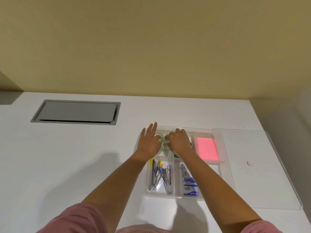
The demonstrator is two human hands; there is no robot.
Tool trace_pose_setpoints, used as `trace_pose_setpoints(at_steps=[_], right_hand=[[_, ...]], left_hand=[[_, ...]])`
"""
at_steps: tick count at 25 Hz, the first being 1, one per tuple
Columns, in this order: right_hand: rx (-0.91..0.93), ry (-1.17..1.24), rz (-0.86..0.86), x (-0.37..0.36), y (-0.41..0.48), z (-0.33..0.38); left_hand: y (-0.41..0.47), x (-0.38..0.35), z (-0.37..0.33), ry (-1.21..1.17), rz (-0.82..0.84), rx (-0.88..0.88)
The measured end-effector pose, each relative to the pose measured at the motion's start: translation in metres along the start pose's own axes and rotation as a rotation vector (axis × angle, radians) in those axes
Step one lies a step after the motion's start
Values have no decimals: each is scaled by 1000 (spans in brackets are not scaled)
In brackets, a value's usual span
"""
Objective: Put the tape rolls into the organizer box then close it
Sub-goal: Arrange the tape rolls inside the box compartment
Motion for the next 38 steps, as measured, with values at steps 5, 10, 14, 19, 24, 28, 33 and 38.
trace_pose_setpoints(at_steps=[5, 10, 14, 19, 24, 28, 33, 38], right_hand=[[-1, -15, -12, -5, -2, 2], [-14, -29, 14, -6, -1, 3], [-42, -47, 33, -4, 2, 5], [-79, -48, 32, -4, 8, 6], [-103, -58, 95, -2, 17, 7], [-108, -43, 137, 3, 25, 8], [-73, -70, 145, 6, 25, 9], [-9, -22, 101, 1, 14, 4]], left_hand=[[-4, 1, 2, -16, 7, -5], [-4, 2, 3, 5, 5, -20], [-5, 3, 2, 34, -21, -17], [-1, 4, -3, 48, -13, 30], [6, 4, -7, 61, -4, 53], [8, 11, -7, 18, -33, 72], [3, 16, -3, -38, -86, 97], [4, 9, -5, -19, -47, 81]])
Point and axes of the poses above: each hand's wrist, its own y-axis towards the middle knuckle, its own x-axis out of the back of the hand, z = x × y, the point moved 3 cm from there along y, towards the middle knuckle, and after that the axes turned 3 degrees about z, right-handed, at the moved point
